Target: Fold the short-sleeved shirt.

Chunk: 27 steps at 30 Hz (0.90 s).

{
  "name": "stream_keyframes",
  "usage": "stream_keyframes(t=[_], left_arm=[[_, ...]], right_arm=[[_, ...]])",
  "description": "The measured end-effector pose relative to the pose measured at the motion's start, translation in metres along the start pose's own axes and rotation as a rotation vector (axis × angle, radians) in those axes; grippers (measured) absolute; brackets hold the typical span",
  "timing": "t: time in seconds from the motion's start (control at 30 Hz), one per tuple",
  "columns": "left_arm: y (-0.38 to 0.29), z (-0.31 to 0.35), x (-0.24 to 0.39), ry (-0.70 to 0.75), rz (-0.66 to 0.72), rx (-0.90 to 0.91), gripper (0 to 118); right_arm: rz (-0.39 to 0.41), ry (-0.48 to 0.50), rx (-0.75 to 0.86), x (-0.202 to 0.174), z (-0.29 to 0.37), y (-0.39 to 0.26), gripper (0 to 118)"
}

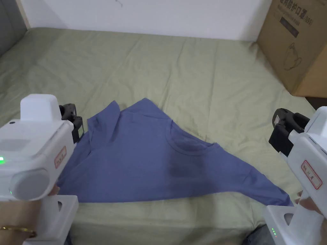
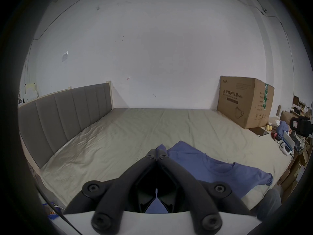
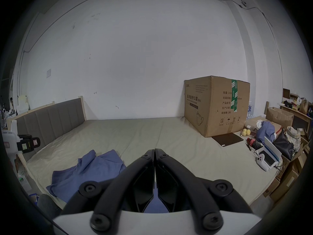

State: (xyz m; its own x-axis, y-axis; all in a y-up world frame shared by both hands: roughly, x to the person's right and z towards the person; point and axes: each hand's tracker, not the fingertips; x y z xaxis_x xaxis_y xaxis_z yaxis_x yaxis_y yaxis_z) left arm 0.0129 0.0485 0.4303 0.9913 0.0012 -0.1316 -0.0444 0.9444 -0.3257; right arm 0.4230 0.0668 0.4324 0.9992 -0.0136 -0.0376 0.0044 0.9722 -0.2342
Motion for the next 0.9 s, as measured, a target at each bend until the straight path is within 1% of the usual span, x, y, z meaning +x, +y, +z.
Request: stream_keyframes(t=[0.07, 0.2, 0.23, 0.27, 0.3, 0.33, 0.4, 0.43, 0.47, 0.5, 0.63, 0.77, 0.8, 0.9], left_arm=[[0.006, -0.009, -0.011, 0.017, 0.004, -0.016, 0], [0.021, -0.039, -0.041, 0.047, 0.045, -0.13, 0], [0.023, -0.048, -0.05, 0.055, 0.076, -0.148, 10], [0.024, -0.056, -0.058, 0.06, 0.102, -0.192, 24], [0.024, -0.065, -0.065, 0.068, 0.106, -0.247, 42], [0.023, -0.076, -0.072, 0.075, 0.115, -0.302, 71], [0.017, -0.095, -0.087, 0.099, 0.128, -0.403, 109], [0.011, -0.104, -0.093, 0.112, 0.131, -0.443, 118], [0.004, -0.112, -0.099, 0.133, 0.125, -0.465, 118], [-0.001, -0.119, -0.104, 0.104, 0.153, -0.481, 118], [-0.039, -0.154, -0.123, 0.176, 0.188, -0.667, 118], [-0.075, -0.176, -0.126, 0.191, 0.179, -0.777, 118], [-0.082, -0.181, -0.13, 0.2, 0.179, -0.801, 116], [-0.101, -0.192, -0.129, 0.216, 0.187, -0.842, 94]], right_arm=[[0.007, -0.002, -0.003, -0.001, -0.002, 0.0, 0], [0.009, -0.002, -0.015, -0.001, -0.007, -0.001, 0], [0.008, -0.002, -0.019, -0.002, -0.009, -0.002, 0], [0.009, -0.004, -0.021, -0.002, -0.01, -0.002, 0], [0.01, -0.003, -0.028, -0.003, -0.012, -0.003, 0], [0.008, -0.004, -0.032, -0.003, -0.014, -0.003, 0], [0.009, -0.003, -0.041, -0.005, -0.017, -0.004, 0], [0.012, -0.004, -0.048, -0.006, -0.02, -0.004, 0], [0.014, -0.006, -0.053, -0.007, -0.022, -0.005, 0], [0.018, -0.007, -0.06, -0.007, -0.025, -0.005, 0], [0.028, -0.012, -0.088, -0.011, -0.034, -0.007, 0], [0.053, -0.025, -0.115, -0.014, -0.042, -0.011, 0], [0.055, -0.027, -0.122, -0.014, -0.043, -0.011, 0], [0.051, -0.033, -0.14, -0.014, -0.048, -0.015, 0]])
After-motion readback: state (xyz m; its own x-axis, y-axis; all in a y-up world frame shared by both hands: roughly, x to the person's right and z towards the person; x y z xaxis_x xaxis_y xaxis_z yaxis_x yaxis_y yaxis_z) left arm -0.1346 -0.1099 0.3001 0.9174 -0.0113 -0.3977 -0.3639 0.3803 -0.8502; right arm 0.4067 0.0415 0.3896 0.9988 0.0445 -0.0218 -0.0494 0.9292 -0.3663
